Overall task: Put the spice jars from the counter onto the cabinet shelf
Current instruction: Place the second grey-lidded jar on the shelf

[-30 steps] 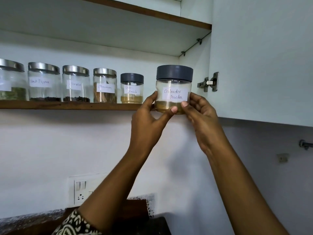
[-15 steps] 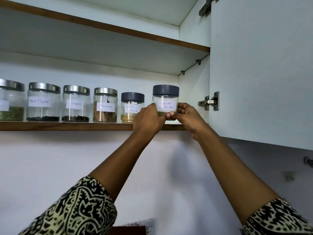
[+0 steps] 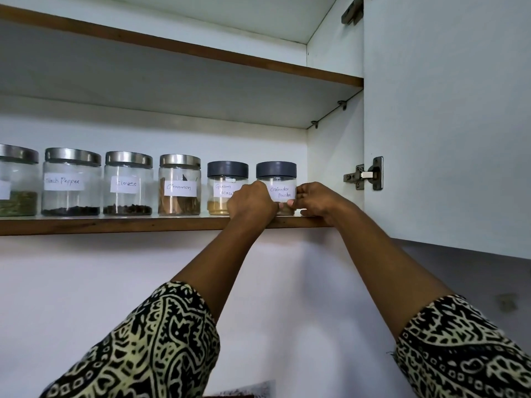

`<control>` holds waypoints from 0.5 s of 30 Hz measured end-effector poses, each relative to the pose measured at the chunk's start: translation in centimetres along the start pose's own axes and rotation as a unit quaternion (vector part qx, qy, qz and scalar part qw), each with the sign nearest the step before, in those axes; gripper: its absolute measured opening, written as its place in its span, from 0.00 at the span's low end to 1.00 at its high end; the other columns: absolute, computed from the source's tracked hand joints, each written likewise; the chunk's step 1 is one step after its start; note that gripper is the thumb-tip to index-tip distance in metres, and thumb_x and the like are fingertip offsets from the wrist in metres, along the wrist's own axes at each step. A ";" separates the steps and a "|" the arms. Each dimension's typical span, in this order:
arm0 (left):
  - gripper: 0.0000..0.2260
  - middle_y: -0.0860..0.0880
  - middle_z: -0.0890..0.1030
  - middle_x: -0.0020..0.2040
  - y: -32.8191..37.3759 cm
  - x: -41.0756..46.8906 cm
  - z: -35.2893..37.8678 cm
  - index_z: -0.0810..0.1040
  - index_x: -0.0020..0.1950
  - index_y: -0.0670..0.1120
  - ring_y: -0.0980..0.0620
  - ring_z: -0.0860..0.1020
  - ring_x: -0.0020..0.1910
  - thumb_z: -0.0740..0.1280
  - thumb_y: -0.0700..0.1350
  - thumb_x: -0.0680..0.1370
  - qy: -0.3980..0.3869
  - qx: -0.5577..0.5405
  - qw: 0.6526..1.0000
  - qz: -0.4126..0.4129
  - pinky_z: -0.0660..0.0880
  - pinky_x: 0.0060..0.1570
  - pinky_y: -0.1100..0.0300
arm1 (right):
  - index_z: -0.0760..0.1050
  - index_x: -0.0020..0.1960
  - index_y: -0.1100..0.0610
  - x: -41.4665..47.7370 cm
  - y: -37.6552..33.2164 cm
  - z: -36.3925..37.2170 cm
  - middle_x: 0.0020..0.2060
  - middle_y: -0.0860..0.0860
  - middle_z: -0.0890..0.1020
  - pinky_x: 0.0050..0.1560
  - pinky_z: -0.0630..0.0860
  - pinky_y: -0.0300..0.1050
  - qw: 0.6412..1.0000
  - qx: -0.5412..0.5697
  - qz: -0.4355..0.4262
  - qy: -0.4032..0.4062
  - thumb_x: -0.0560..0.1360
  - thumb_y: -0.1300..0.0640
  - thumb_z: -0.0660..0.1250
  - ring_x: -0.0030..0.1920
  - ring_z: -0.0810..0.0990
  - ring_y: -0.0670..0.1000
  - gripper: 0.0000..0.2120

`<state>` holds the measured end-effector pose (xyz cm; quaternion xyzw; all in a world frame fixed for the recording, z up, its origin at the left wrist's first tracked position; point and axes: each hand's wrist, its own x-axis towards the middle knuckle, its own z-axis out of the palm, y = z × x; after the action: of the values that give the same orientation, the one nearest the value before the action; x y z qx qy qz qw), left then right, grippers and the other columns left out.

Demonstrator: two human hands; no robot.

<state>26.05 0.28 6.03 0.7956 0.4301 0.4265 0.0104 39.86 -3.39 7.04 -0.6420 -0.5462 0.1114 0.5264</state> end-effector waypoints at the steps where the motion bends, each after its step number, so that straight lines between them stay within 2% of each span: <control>1: 0.21 0.43 0.80 0.57 0.1 0.1 0.1 0.73 0.59 0.42 0.43 0.78 0.56 0.70 0.55 0.73 -0.001 0.003 1.000 -0.001 0.70 0.48 0.56 | 0.73 0.61 0.63 0.2 0.1 0.0 0.58 0.58 0.80 0.48 0.72 0.43 1.000 0.004 0.003 -0.001 0.74 0.64 0.68 0.51 0.76 0.51 0.16; 5: 0.20 0.44 0.80 0.57 0.0 0.3 0.5 0.74 0.58 0.43 0.44 0.78 0.56 0.70 0.54 0.74 0.009 0.009 1.000 -0.003 0.67 0.45 0.57 | 0.73 0.61 0.63 0.8 0.4 0.0 0.59 0.58 0.80 0.45 0.73 0.40 1.000 0.015 0.006 -0.002 0.74 0.65 0.68 0.51 0.77 0.50 0.16; 15: 0.20 0.43 0.80 0.56 -0.2 0.2 0.9 0.74 0.58 0.42 0.44 0.78 0.56 0.71 0.54 0.73 0.038 -0.009 0.999 -0.004 0.71 0.49 0.56 | 0.73 0.60 0.63 1.4 0.6 0.1 0.59 0.60 0.80 0.43 0.71 0.39 1.000 0.016 -0.001 0.004 0.74 0.64 0.68 0.50 0.76 0.50 0.15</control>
<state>26.56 0.81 5.54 0.7773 0.4289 0.4602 0.0031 40.67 -2.05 7.10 -0.6331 -0.5430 0.1175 0.5390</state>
